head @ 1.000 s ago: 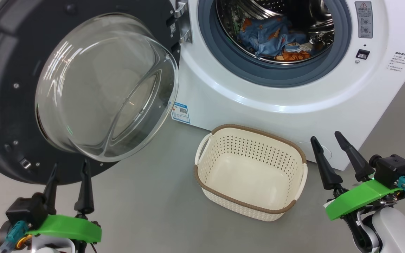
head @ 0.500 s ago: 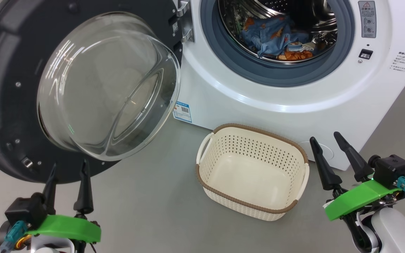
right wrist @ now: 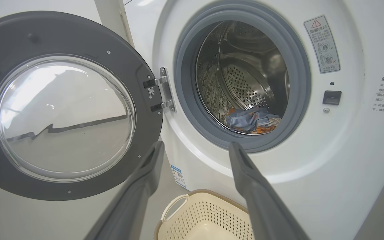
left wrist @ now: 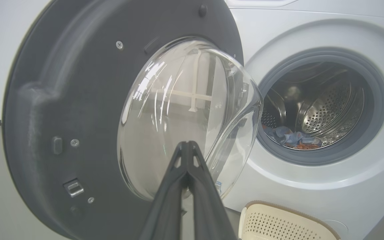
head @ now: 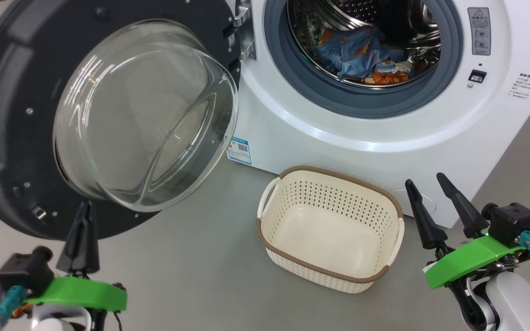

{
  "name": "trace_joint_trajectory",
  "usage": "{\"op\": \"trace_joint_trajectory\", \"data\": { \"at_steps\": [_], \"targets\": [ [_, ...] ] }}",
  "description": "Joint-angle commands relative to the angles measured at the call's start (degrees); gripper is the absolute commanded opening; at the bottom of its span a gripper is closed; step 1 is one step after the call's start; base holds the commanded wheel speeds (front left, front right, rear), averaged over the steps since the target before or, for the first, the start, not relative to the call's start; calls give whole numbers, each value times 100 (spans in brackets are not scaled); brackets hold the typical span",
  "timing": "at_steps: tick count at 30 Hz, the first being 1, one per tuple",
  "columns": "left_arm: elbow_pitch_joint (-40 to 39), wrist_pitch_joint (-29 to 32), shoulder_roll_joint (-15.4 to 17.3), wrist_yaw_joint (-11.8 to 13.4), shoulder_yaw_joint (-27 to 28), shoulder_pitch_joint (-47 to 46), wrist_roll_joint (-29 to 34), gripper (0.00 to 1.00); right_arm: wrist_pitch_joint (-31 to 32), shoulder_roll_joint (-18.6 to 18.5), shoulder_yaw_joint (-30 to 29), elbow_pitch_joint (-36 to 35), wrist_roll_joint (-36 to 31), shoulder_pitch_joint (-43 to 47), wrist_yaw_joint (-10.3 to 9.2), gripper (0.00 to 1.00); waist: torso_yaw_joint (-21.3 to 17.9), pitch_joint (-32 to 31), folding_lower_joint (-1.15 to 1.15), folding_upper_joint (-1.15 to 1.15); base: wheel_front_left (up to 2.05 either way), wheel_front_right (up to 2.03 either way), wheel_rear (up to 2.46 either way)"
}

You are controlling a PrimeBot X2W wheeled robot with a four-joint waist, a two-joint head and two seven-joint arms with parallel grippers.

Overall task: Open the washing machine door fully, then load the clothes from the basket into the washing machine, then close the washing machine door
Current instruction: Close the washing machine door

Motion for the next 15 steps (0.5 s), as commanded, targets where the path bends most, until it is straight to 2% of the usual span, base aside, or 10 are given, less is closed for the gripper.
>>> {"op": "trace_joint_trajectory", "data": {
  "at_steps": [1, 9, 15],
  "targets": [
    [-294, -37, 231, -61, 227, -258, -18, 0, -46, -64, 97, -112, 94, 8, 25, 100, 10, -12, 0, 0, 0, 0, 0],
    [-1490, 220, 586, -309, 704, -795, -588, 0, -46, -97, 144, -111, 99, 25, 25, 100, -4, -53, 0, 0, 0, 0, 0],
    [-2050, 592, 767, -364, 1094, -1214, -1160, 0, -46, -140, 200, -99, 109, 7, 25, 100, -126, -47, 0, 0, 0, 0, 0]
  ]
}}
